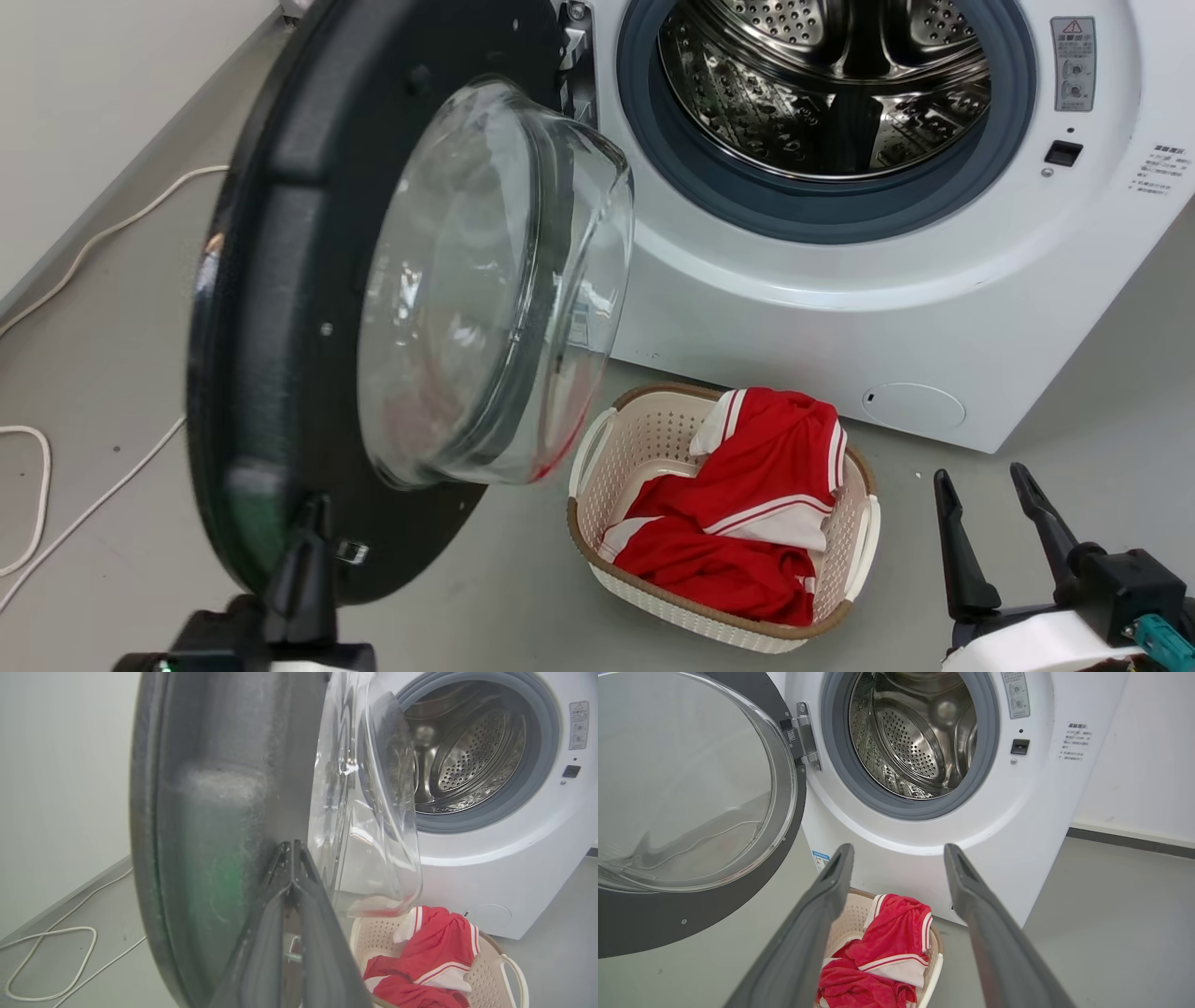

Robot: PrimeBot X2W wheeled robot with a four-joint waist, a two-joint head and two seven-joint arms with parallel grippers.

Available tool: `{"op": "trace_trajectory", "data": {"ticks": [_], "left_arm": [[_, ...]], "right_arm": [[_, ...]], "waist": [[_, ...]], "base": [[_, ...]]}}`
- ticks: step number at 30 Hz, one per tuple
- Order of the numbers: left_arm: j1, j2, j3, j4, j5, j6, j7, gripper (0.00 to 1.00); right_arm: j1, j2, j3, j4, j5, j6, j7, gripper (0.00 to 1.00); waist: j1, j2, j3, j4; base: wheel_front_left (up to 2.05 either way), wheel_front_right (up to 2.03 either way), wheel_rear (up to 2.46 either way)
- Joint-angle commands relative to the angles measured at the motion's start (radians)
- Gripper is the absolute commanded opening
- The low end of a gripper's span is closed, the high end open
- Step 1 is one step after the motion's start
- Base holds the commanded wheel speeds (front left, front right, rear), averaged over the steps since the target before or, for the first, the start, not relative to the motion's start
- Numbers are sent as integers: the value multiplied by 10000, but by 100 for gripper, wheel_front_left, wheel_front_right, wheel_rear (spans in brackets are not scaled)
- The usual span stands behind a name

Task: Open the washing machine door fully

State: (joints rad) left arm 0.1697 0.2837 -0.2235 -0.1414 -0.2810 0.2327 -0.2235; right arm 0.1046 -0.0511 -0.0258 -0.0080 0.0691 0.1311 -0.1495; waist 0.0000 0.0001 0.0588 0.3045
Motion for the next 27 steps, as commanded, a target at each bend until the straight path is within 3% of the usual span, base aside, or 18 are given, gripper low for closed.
{"op": "trace_trajectory", "data": {"ticks": [1,14,27], "left_arm": [[-107,92,257,326,-194,40,-4,0],[-1289,576,2192,1576,-1272,-303,-379,0],[-3085,1185,3815,3500,-1990,-1311,-435,0]], "right_arm": [[-20,18,-40,-94,-75,-7,13,100],[-183,18,-53,-441,-288,-7,329,100],[-573,18,0,-455,-404,-7,398,100]], "waist": [[0,-1,61,22],[0,-1,611,-122],[0,-1,1267,-316]], "base": [[0,0,0],[0,0,0],[0,0,0]]}}
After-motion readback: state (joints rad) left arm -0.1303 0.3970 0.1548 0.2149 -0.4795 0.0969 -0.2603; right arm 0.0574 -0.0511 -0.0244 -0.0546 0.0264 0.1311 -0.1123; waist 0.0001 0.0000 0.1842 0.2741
